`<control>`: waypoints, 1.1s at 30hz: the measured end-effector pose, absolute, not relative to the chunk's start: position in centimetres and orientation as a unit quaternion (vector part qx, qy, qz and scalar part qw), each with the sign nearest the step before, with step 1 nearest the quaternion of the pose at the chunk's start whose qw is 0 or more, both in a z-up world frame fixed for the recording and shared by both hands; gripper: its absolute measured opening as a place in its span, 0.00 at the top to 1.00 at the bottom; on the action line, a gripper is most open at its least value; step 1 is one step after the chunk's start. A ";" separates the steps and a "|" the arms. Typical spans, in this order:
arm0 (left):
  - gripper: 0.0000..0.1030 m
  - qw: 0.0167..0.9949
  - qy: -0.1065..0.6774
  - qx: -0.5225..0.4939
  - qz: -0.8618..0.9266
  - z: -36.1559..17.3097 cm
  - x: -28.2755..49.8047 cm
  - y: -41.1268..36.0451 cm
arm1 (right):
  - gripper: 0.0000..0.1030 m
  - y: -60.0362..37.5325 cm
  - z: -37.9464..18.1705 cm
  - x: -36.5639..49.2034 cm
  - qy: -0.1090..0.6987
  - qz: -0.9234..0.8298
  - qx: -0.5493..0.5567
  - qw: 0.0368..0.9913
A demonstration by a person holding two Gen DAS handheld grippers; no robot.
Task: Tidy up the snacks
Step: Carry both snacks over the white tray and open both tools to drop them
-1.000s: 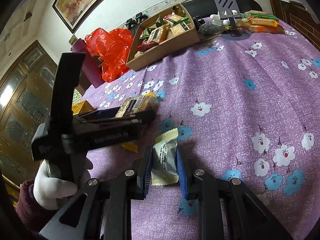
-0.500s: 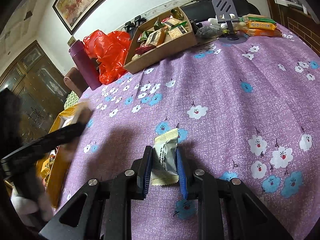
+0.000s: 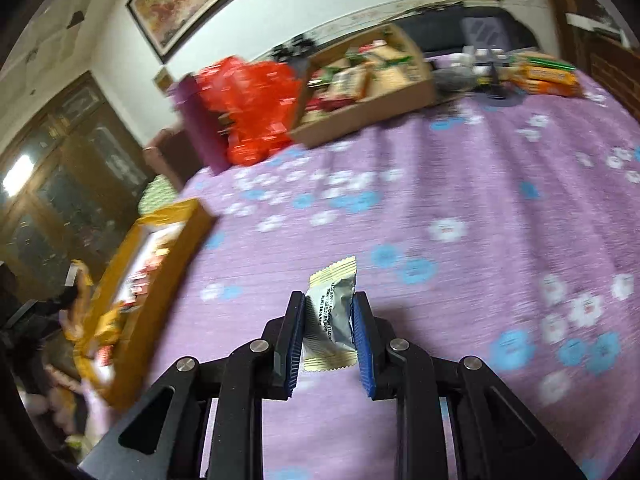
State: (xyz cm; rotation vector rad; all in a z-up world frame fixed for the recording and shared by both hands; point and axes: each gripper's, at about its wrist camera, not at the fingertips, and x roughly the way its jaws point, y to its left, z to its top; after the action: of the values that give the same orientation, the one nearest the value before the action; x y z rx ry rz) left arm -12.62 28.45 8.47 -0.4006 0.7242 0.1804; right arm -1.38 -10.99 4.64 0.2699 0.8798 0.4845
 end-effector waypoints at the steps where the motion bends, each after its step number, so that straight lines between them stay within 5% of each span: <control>1: 0.32 0.911 0.351 -0.196 0.095 8.2 -13.0 29.1 | 0.76 -9.6 5.3 -1.8 0.422 0.248 0.128 0.862; 17: 0.31 0.896 0.386 -0.193 0.102 4.2 -14.4 31.9 | 0.77 11.9 7.7 -5.2 0.448 0.391 0.021 0.804; 33: 0.30 0.905 0.334 -0.248 0.084 6.5 -16.5 35.7 | 0.74 24.7 5.4 1.2 0.487 0.397 -0.004 0.778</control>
State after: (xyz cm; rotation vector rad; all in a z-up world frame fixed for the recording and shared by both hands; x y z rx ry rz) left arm -16.54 35.73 6.52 -0.5124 0.6904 0.1729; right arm 1.20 24.70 5.41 -0.0082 1.0521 0.8589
